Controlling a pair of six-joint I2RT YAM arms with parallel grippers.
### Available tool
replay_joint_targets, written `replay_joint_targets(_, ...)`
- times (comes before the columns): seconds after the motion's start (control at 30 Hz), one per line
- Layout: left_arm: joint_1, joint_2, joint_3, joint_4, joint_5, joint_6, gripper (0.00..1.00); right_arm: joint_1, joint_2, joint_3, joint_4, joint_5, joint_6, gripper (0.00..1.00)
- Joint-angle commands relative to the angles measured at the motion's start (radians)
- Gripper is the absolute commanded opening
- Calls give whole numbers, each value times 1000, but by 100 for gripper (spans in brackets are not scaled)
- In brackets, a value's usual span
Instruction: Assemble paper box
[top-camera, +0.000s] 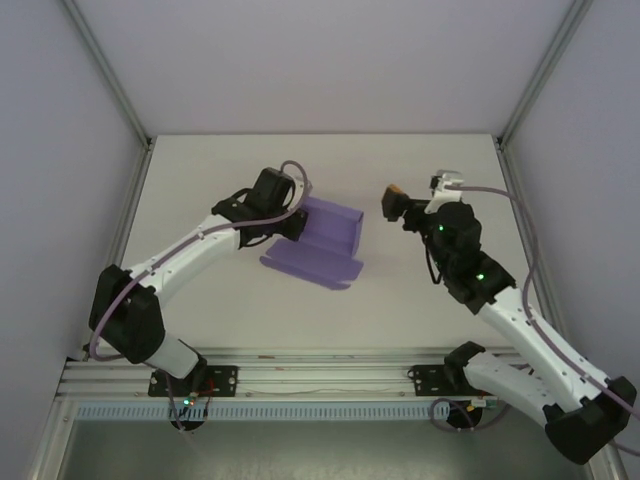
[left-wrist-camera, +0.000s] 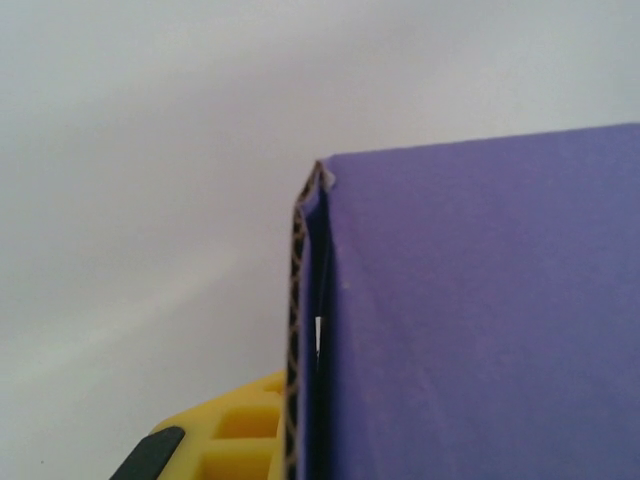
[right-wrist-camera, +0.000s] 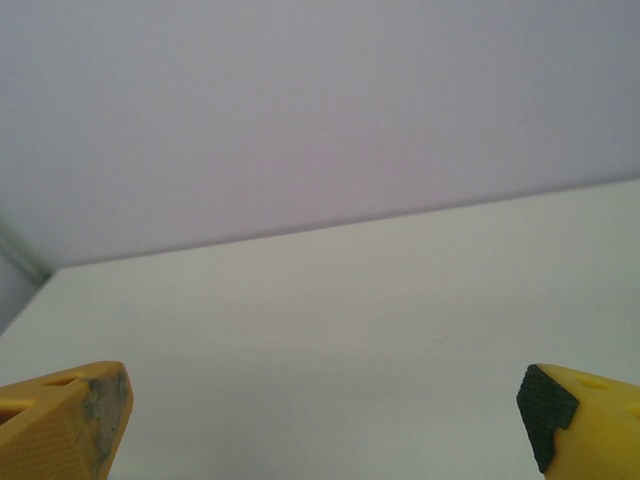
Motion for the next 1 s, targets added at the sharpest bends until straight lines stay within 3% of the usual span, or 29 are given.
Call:
replay_joint_targets(0.0, -8, 90, 83, -331, 98, 231, 0, -7, 0, 37, -297, 122, 52, 100)
replay_joint_targets(0.23, -53, 255, 214, -530, -149, 213, 0, -17, 12, 8, -397, 60, 39, 100)
replay_joint_targets(0.43, -89, 508, 379, -668, -374, 200, 0, -24, 55, -20, -376, 43, 14, 100)
replay_joint_targets(0.6, -119, 693, 536, -672, -526, 186, 0, -28, 97, -17, -381, 49, 16, 100)
replay_joint_targets(0.73, -129, 875, 705, -696, -693, 100, 0, -33, 96, -47, -357, 67, 13, 100)
replay_joint_targets(0.97, -154, 942, 741, -621, -674, 150, 0, -37, 86, -64, -362, 58, 24, 100)
